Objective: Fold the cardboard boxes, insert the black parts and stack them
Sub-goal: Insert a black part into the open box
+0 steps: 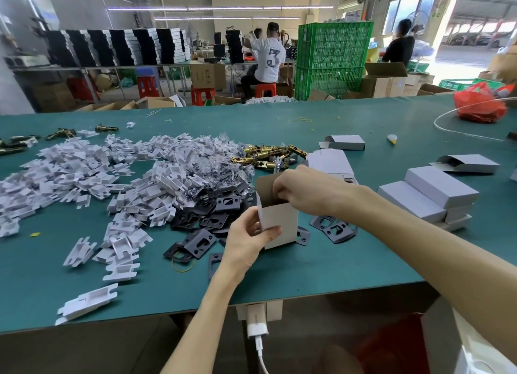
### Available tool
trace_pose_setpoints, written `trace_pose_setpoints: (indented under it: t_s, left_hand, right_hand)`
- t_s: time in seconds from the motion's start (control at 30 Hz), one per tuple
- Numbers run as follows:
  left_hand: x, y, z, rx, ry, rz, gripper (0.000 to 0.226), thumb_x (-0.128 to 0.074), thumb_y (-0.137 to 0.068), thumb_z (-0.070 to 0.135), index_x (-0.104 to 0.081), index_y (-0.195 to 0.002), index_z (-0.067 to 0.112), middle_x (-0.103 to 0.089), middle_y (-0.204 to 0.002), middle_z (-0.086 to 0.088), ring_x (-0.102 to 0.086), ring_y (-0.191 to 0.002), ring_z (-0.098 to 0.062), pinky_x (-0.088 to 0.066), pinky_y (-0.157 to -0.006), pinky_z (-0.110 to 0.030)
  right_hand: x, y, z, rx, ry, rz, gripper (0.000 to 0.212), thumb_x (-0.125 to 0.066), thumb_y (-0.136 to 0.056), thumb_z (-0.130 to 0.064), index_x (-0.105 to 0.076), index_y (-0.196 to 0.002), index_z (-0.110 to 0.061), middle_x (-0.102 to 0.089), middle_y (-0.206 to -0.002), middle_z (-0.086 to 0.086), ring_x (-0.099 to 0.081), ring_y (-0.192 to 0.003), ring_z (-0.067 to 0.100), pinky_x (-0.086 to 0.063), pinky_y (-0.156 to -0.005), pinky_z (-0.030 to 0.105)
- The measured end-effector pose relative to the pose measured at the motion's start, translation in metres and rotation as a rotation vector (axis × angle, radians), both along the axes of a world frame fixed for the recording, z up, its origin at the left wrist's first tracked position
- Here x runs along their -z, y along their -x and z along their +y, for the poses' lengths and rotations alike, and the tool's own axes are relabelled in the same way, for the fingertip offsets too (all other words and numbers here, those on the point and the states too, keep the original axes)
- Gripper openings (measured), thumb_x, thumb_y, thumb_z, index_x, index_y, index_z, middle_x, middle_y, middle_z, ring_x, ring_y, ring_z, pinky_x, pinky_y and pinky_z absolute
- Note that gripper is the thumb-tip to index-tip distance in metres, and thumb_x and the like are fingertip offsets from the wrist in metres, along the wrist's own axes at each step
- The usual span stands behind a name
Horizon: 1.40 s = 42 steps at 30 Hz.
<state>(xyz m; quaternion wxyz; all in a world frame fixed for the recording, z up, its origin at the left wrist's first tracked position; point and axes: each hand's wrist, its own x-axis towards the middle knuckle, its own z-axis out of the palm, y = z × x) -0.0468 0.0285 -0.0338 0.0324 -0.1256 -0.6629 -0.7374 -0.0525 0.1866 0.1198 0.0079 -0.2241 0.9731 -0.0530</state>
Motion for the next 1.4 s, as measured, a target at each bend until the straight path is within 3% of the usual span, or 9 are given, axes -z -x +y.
trace_pose_setpoints:
  t_s: [0.1, 0.2, 0.3, 0.4, 0.67, 0.83, 0.97, 1.17, 1.4]
  left_hand:
    - [-0.001, 0.0, 0.0, -0.025, 0.017, -0.001, 0.041, -0.082, -0.087, 0.011, -0.067, -0.125, 0.017, -0.077, -0.117, 0.0, -0.072, -0.111, -0.018, -0.059, -0.09, -0.031]
    - [-0.001, 0.0, 0.0, -0.086, -0.005, -0.015, 0.04, -0.081, -0.088, 0.011, -0.066, -0.124, 0.018, -0.077, -0.116, 0.003, -0.072, -0.109, -0.014, -0.059, -0.09, -0.028]
    - [0.001, 0.001, 0.0, -0.161, -0.064, -0.056, 0.034, -0.078, -0.091, 0.01, -0.064, -0.12, 0.02, -0.078, -0.11, 0.005, -0.073, -0.105, -0.012, -0.057, -0.082, -0.021]
    - [0.003, 0.004, -0.001, -0.219, -0.118, -0.09, 0.028, -0.072, -0.096, 0.011, -0.061, -0.12, 0.021, -0.075, -0.113, 0.001, -0.072, -0.104, -0.013, -0.059, -0.083, -0.024]
    - [0.004, 0.003, 0.0, -0.203, -0.132, -0.068, 0.033, -0.075, -0.09, 0.03, -0.062, -0.117, 0.016, -0.076, -0.108, 0.0, -0.073, -0.1, -0.013, -0.058, -0.078, -0.024]
    - [0.002, 0.001, -0.002, -0.17, -0.113, -0.046, 0.035, -0.083, -0.085, 0.033, -0.065, -0.11, 0.017, -0.077, -0.1, 0.004, -0.072, -0.093, -0.011, -0.058, -0.075, -0.025]
    - [0.0, 0.0, -0.001, -0.108, -0.103, -0.037, 0.046, -0.084, -0.079, 0.028, -0.065, -0.116, 0.008, -0.077, -0.112, -0.008, -0.072, -0.105, -0.025, -0.059, -0.088, -0.043]
    - [-0.004, -0.003, 0.001, 0.002, -0.032, 0.017, 0.045, -0.089, -0.077, 0.014, -0.071, -0.118, 0.009, -0.078, -0.107, -0.003, -0.07, -0.098, -0.011, -0.055, -0.08, -0.022]
    - [0.0, -0.003, 0.0, -0.053, 0.004, -0.03, 0.036, -0.09, -0.074, 0.017, -0.075, -0.107, 0.012, -0.079, -0.1, -0.002, -0.071, -0.092, -0.008, -0.055, -0.077, -0.02]
  right_hand:
    - [0.003, 0.001, 0.004, -0.019, 0.042, 0.028, 0.021, -0.05, -0.103, -0.019, -0.07, -0.1, -0.013, -0.067, -0.092, 0.004, -0.064, -0.086, 0.027, -0.055, -0.081, 0.046]
    - [0.01, 0.002, 0.01, -0.05, 0.193, 0.14, 0.023, -0.051, -0.103, -0.018, -0.067, -0.119, -0.014, -0.071, -0.114, 0.003, -0.066, -0.096, 0.018, -0.054, -0.091, 0.041]
    - [0.019, 0.001, 0.015, -0.068, 0.449, 0.308, 0.029, -0.055, -0.102, -0.013, -0.06, -0.13, -0.013, -0.068, -0.124, -0.001, -0.051, -0.075, -0.008, -0.051, -0.086, 0.03]
    - [0.032, 0.003, 0.023, 0.01, 0.455, 0.314, 0.028, -0.057, -0.099, -0.012, -0.059, -0.127, -0.012, -0.065, -0.122, 0.003, -0.052, -0.08, 0.002, -0.047, -0.085, 0.028]
    - [0.101, 0.005, 0.035, 0.144, 0.138, -0.063, 0.044, -0.065, -0.096, -0.038, -0.056, -0.134, -0.016, -0.053, -0.132, 0.006, -0.049, -0.123, 0.024, -0.042, -0.103, 0.039]
    - [0.116, 0.011, 0.04, 0.168, 0.169, -0.093, 0.038, -0.071, -0.092, -0.034, -0.061, -0.124, -0.016, -0.052, -0.12, 0.005, -0.048, -0.118, 0.024, -0.041, -0.101, 0.035]
    - [0.121, 0.015, 0.04, 0.205, 0.23, -0.111, 0.051, -0.076, -0.088, -0.034, -0.053, -0.13, -0.017, -0.049, -0.121, 0.006, -0.045, -0.117, 0.023, -0.041, -0.098, 0.035]
    - [0.126, 0.02, 0.039, 0.207, 0.259, -0.114, 0.047, -0.079, -0.085, -0.033, -0.057, -0.123, -0.015, -0.042, -0.112, 0.004, -0.045, -0.111, 0.025, -0.04, -0.097, 0.035]
    - [0.128, 0.019, 0.042, 0.195, 0.257, -0.117, 0.044, -0.075, -0.088, -0.035, -0.057, -0.124, -0.016, -0.043, -0.108, -0.001, -0.051, -0.106, 0.022, -0.041, -0.094, 0.034]
